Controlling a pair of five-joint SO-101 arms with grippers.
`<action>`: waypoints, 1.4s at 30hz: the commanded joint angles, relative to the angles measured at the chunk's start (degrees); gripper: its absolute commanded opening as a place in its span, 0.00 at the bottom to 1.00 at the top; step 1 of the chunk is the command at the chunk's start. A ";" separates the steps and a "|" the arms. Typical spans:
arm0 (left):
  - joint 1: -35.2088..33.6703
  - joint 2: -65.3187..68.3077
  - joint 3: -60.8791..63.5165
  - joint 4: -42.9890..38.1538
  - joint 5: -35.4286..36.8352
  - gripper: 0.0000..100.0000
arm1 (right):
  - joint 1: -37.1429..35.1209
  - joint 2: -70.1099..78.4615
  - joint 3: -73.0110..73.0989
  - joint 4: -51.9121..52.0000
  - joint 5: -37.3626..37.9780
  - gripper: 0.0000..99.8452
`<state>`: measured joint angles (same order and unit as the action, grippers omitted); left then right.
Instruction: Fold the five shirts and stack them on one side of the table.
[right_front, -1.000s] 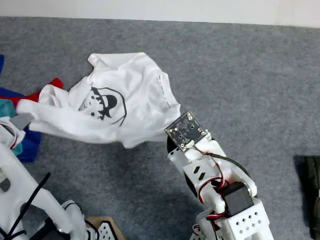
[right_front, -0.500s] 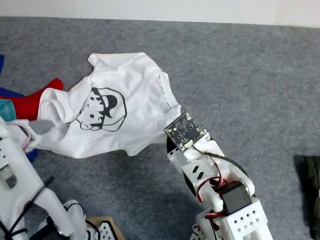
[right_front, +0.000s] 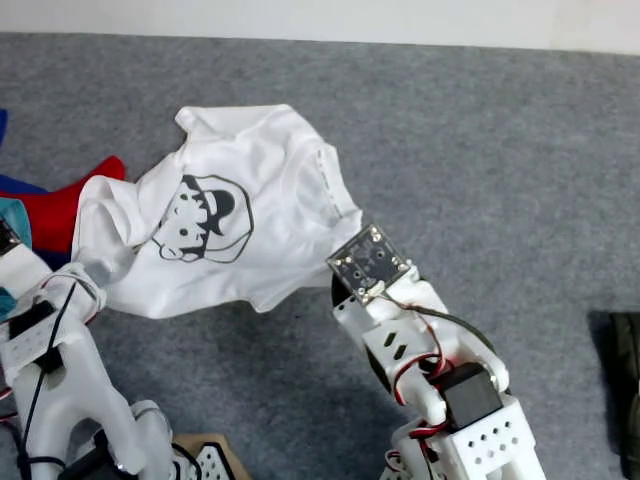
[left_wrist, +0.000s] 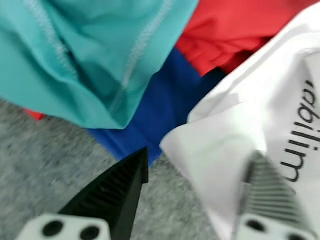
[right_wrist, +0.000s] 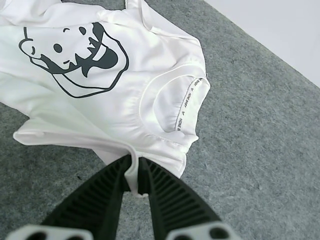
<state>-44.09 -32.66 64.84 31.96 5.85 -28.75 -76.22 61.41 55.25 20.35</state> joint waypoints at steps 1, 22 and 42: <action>4.44 -0.13 0.57 -4.66 -0.44 0.06 | -0.57 -0.57 -0.66 -1.19 -0.62 0.01; 8.22 0.04 -8.75 -6.15 8.79 0.01 | -0.66 -0.84 2.95 -3.74 -0.62 0.01; 13.23 -0.04 -2.51 -18.46 12.40 0.39 | -2.07 -0.57 3.12 -3.56 -2.81 0.01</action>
<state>-31.87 -32.40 62.64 14.73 17.71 -30.24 -76.22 64.84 52.53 18.33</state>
